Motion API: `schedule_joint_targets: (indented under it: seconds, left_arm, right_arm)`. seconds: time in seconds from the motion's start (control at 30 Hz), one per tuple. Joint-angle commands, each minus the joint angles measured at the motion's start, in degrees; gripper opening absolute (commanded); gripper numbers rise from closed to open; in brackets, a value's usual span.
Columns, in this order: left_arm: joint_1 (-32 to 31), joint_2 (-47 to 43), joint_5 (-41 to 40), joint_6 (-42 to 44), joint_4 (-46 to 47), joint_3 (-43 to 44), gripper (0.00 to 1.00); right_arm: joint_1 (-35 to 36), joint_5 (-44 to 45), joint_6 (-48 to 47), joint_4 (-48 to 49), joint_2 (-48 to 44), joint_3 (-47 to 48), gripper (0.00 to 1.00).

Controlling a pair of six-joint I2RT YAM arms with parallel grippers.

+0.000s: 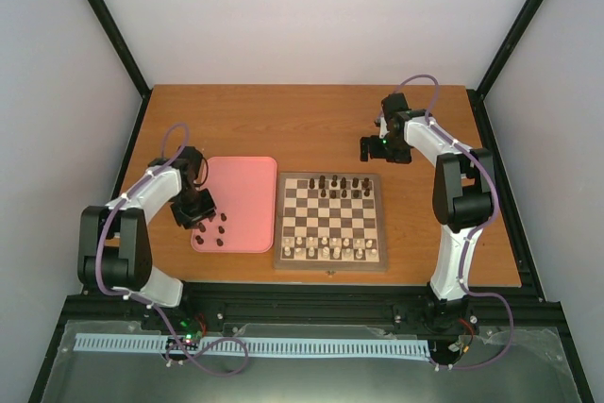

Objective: Set up the chess pieces on the board
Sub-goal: Pick up the chess piece from the storage box.

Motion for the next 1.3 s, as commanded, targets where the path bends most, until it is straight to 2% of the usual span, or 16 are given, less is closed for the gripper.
schedule_joint_targets:
  seconds: [0.0, 0.33, 0.6, 0.7, 0.77, 1.07, 1.27]
  left_arm:
    - [0.8, 1.2, 0.8, 0.1, 1.6, -0.1, 0.37]
    - [1.1, 2.0, 1.7, 0.2, 2.4, -1.1, 0.32]
    - [1.1, 2.5, 1.6, 0.4, 2.5, -1.1, 0.17]
    - [1.1, 2.4, 1.5, 0.7, 2.0, -0.2, 0.06]
    - [1.1, 2.3, 1.3, 0.9, 1.1, 1.4, 0.01]
    - [0.7, 1.9, 3.2, 2.8, -5.1, 17.1, 0.01]
    - [-9.0, 9.2, 3.6, 3.9, -7.3, 27.4, 0.01]
  right_arm:
    - [0.2, 0.4, -0.3, 0.3, 0.5, -0.4, 1.00]
    - [0.2, 0.8, -0.4, 0.1, 0.8, -0.2, 1.00]
    - [0.2, 0.9, -0.4, 0.1, 0.6, -0.3, 1.00]
    - [0.2, 0.9, -0.4, 0.1, 0.6, -0.3, 1.00]
    - [0.2, 0.9, -0.3, 0.1, 0.5, -0.2, 1.00]
    - [0.2, 1.0, -0.2, 0.1, 0.5, -0.1, 1.00]
    - [0.2, 1.5, 0.1, -0.1, 0.6, 0.5, 1.00]
